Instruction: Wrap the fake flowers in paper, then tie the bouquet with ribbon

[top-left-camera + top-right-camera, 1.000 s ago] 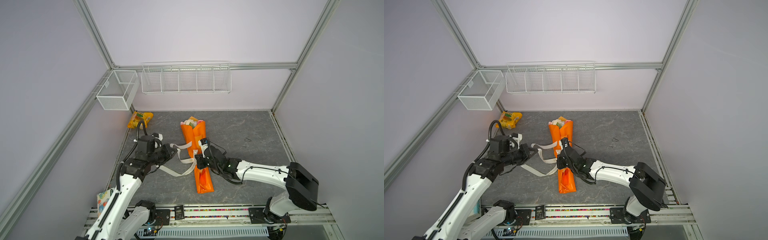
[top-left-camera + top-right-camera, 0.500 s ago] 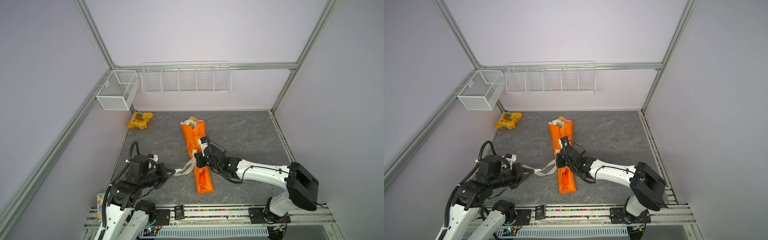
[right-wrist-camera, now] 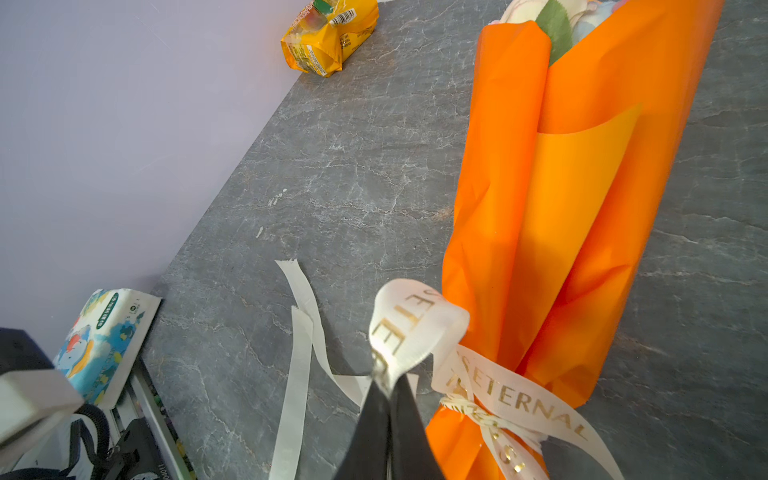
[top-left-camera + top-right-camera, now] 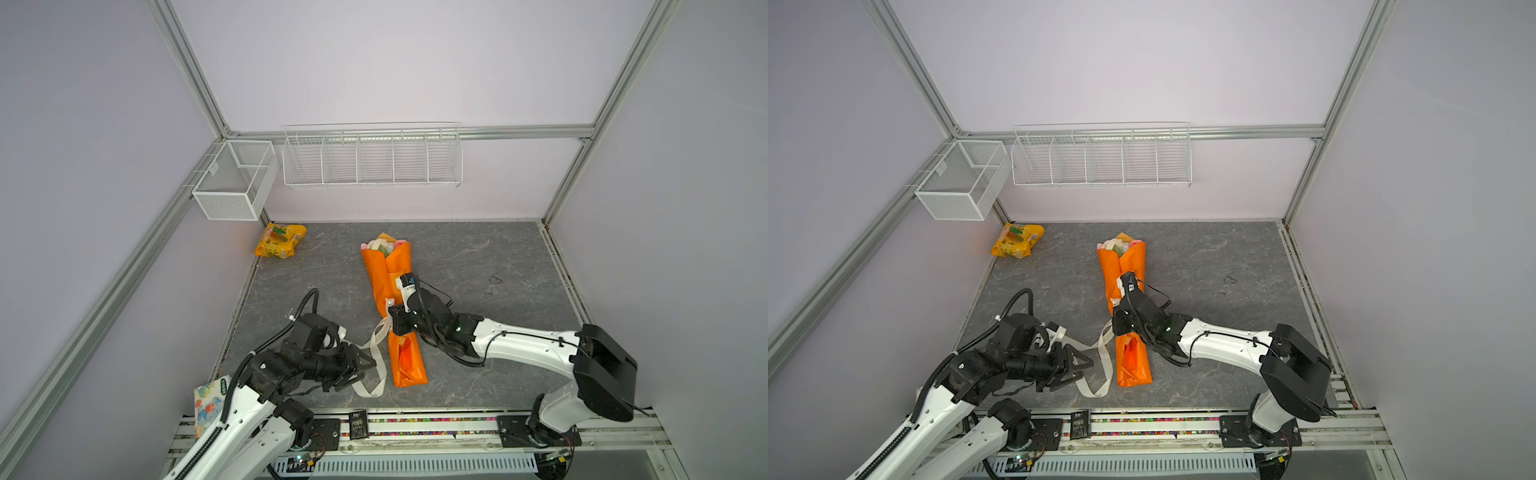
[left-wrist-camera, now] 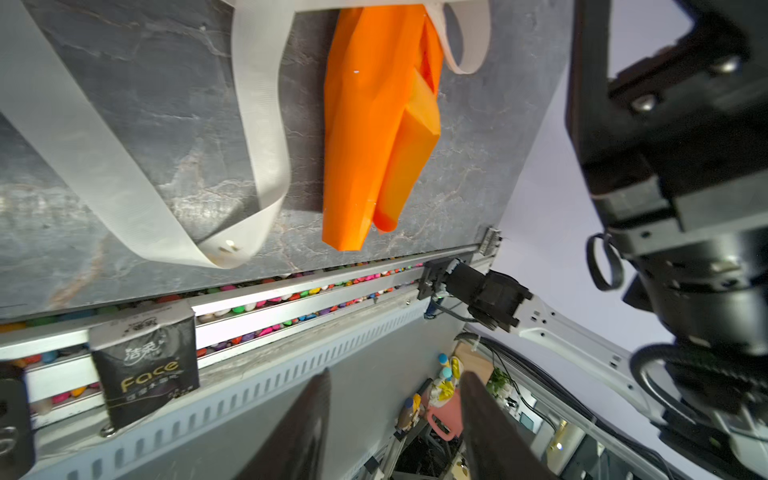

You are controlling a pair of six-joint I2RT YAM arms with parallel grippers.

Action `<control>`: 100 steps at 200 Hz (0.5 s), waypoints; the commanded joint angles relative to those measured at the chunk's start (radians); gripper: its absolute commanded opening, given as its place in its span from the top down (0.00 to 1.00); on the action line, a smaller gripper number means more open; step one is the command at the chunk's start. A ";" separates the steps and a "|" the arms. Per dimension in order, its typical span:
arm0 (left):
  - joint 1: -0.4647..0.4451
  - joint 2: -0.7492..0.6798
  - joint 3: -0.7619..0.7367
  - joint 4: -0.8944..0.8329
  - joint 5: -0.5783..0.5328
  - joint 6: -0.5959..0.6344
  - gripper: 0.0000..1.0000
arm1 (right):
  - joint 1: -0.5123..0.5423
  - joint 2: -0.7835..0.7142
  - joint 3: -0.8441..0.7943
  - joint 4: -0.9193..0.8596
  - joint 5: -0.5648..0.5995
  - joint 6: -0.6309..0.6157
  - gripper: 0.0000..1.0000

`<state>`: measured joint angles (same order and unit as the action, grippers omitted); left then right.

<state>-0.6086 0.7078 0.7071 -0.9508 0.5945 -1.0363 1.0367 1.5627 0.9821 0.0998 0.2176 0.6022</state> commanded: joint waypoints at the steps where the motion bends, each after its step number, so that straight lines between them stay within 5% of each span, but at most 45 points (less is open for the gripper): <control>1: -0.028 0.093 0.140 -0.170 -0.159 0.179 0.45 | -0.003 0.005 0.015 -0.006 0.017 -0.002 0.93; 20: -0.028 0.126 0.220 -0.229 -0.328 0.261 0.47 | -0.003 0.004 0.013 -0.003 0.008 0.007 0.93; 38: -0.028 0.158 0.210 -0.047 -0.364 0.344 0.55 | -0.003 0.007 0.013 -0.002 -0.007 0.019 0.93; 78: -0.028 0.261 0.113 0.468 -0.326 0.648 0.68 | -0.003 -0.004 0.012 -0.002 -0.038 0.055 0.93; 100: -0.028 0.290 0.038 0.668 -0.296 0.793 0.64 | -0.004 -0.004 0.015 -0.002 -0.053 0.069 0.93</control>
<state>-0.6334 0.9791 0.8089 -0.5850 0.2958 -0.4873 1.0367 1.5627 0.9821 0.0937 0.1913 0.6342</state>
